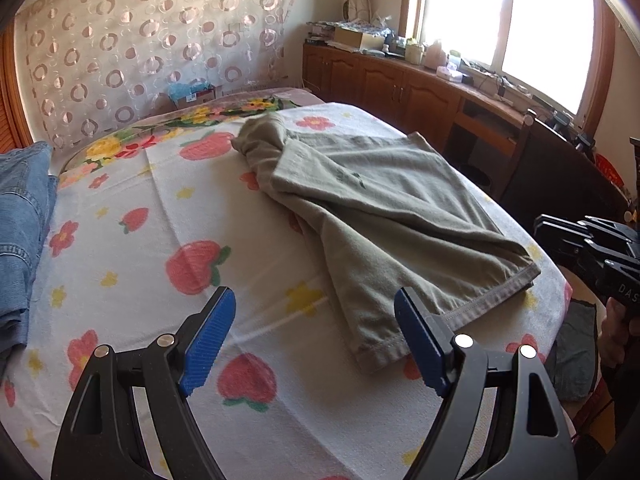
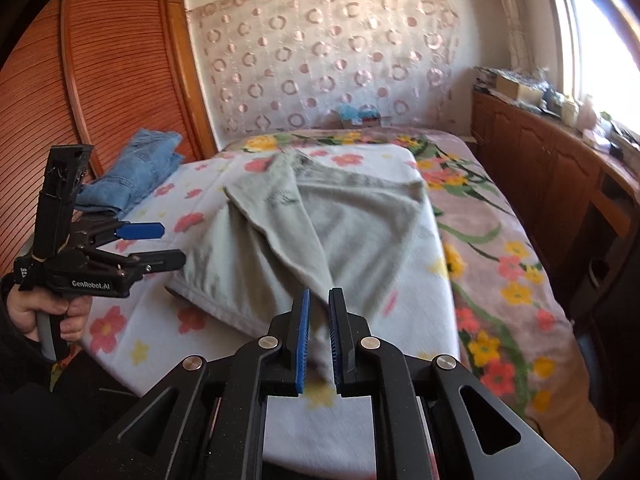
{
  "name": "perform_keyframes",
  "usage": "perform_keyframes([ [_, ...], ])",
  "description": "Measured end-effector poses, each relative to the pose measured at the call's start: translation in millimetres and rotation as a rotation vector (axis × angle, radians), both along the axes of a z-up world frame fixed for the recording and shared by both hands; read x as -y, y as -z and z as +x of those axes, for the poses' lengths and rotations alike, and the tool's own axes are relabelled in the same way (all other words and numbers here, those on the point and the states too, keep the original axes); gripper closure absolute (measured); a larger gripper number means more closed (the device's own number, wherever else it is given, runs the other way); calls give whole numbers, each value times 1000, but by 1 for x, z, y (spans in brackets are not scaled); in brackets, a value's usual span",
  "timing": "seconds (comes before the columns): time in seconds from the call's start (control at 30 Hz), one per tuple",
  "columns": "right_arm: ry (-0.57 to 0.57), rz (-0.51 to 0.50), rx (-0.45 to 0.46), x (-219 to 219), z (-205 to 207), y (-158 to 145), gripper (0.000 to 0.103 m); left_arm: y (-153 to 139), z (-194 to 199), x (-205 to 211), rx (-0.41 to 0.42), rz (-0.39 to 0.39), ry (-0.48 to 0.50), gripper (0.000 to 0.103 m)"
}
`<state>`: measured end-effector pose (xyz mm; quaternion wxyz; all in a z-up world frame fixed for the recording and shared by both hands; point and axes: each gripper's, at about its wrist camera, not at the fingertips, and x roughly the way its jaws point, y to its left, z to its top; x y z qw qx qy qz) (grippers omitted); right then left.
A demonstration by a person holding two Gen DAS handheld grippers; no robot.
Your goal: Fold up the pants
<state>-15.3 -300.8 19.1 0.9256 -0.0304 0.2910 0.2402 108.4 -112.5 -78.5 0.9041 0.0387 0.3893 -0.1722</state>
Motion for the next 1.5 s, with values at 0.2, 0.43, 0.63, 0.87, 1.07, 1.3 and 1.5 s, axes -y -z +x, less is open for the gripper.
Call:
perform_keyframes([
  [0.2,-82,-3,44,-34,27,-10,81,-17,1,-20,44,-15,-39,21],
  [0.43,-151,-7,36,-72,65,-4,75,-31,5,-46,82,-28,-86,21],
  [0.63,-185,-49,1,-98,98,2,75,-39,7,-66,106,-39,-123,21],
  [0.87,-198,-163,-38,-127,126,11,82,-37,9,-74,105,-50,-138,21],
  [1.07,-199,-228,-53,-140,141,14,88,-31,10,-73,90,-53,-134,21],
  [1.3,-127,-118,-7,-119,145,-6,101,-27,8,-69,79,-51,-127,21],
  [1.5,-32,-84,14,-67,156,-21,101,-27,6,-64,79,-53,-118,21],
])
